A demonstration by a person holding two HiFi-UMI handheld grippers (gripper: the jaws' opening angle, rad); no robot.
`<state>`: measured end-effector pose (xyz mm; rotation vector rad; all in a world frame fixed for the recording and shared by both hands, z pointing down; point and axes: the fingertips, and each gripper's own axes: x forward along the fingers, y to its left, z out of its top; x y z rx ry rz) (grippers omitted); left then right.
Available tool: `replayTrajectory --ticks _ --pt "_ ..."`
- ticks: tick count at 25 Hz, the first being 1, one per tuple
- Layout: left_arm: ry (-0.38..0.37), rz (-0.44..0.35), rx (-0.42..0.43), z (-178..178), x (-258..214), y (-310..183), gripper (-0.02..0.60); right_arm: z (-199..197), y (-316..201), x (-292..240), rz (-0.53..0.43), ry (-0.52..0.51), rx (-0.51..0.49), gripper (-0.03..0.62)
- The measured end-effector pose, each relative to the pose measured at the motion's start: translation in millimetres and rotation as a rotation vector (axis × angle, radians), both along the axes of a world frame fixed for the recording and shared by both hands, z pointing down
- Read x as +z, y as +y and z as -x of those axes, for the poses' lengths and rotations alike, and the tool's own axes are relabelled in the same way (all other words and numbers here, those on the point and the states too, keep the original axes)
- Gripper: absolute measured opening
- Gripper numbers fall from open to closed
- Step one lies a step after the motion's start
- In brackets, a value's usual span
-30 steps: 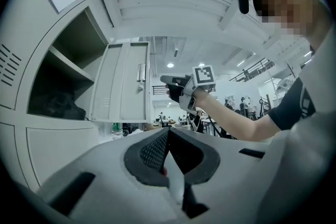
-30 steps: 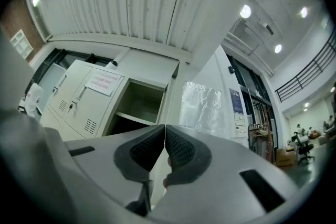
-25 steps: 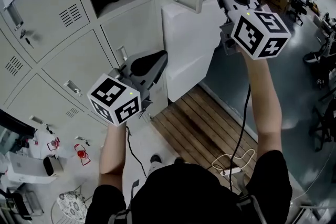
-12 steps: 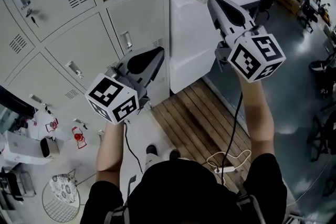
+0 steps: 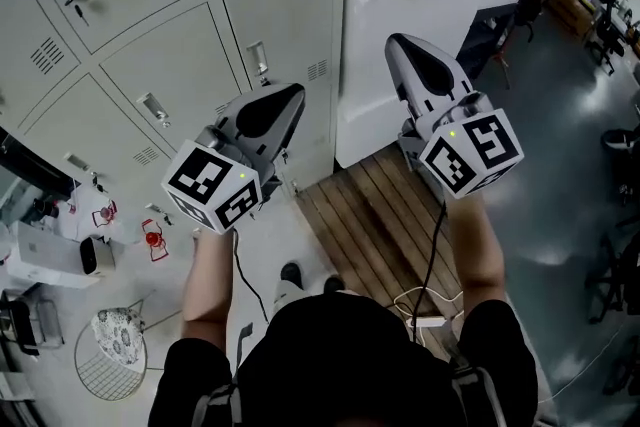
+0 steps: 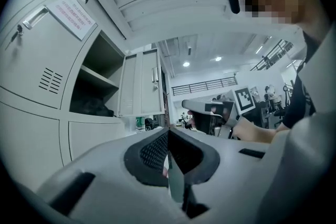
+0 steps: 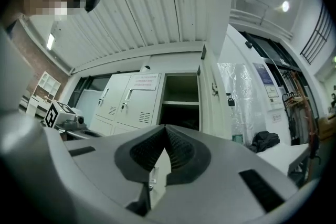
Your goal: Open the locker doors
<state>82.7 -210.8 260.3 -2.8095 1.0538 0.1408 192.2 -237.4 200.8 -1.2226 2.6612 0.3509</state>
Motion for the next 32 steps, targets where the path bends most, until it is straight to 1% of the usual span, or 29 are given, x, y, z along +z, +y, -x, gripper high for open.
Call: replayTrajectory --ticks 6,12,27,32 --pt "-0.002 -0.019 -0.038 9 1 4 0.017 31 13 35 0.015 0.028 -0.065 0.006" --pt "0.001 -0.019 -0.05 13 4 3 0.017 49 19 57 0.05 0.037 -0.115 0.006" --pt "0.015 -0.02 -0.057 16 4 3 0.017 54 22 66 0.064 0.04 -0.124 0.005" --pt "0.011 -0.025 -0.056 16 1 4 0.017 53 23 62 0.052 0.038 -0.121 0.005"
